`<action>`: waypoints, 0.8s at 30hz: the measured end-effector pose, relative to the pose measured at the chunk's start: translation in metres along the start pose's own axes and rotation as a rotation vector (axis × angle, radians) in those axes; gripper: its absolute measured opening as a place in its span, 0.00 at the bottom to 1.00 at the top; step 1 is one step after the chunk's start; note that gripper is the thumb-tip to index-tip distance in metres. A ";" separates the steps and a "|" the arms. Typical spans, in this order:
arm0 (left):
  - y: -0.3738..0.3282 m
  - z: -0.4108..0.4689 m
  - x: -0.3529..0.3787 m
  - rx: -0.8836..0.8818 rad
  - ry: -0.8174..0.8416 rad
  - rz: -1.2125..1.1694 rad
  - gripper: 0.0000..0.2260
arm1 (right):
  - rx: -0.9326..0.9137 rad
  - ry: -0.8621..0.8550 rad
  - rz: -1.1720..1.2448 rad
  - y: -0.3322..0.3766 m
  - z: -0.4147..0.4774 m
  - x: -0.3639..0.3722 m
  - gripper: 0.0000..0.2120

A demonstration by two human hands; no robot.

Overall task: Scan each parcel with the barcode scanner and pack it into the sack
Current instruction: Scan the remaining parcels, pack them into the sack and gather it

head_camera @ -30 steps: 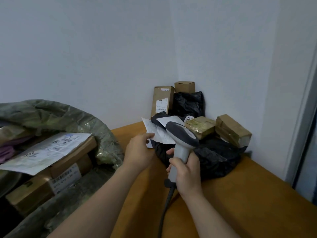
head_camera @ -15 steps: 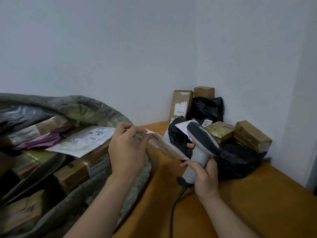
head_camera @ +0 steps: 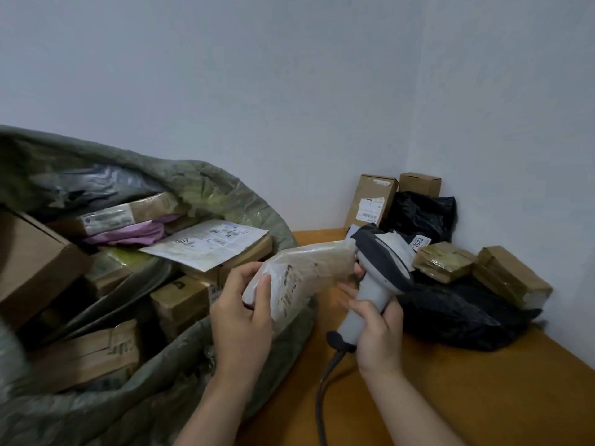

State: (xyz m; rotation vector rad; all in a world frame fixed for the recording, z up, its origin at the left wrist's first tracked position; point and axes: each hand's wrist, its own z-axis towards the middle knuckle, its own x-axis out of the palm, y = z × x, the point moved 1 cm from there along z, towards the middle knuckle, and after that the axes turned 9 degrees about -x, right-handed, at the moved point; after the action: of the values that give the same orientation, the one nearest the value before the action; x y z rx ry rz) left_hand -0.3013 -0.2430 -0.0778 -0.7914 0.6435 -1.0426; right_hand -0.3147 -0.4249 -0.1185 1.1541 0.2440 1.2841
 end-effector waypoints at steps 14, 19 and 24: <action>0.029 0.004 -0.007 0.004 0.142 0.146 0.21 | 0.187 -0.007 0.074 -0.020 -0.010 0.025 0.18; 0.027 0.006 -0.007 0.020 0.058 0.157 0.25 | 0.142 0.106 0.160 -0.007 -0.013 0.027 0.21; 0.034 0.006 -0.006 -0.031 0.020 0.121 0.29 | 0.140 0.120 0.166 -0.002 -0.015 0.031 0.21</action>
State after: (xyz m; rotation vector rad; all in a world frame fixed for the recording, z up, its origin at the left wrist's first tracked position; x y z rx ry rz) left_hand -0.2816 -0.2260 -0.1014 -0.7601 0.7171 -0.9328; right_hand -0.3131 -0.3909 -0.1138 1.2378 0.3371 1.5044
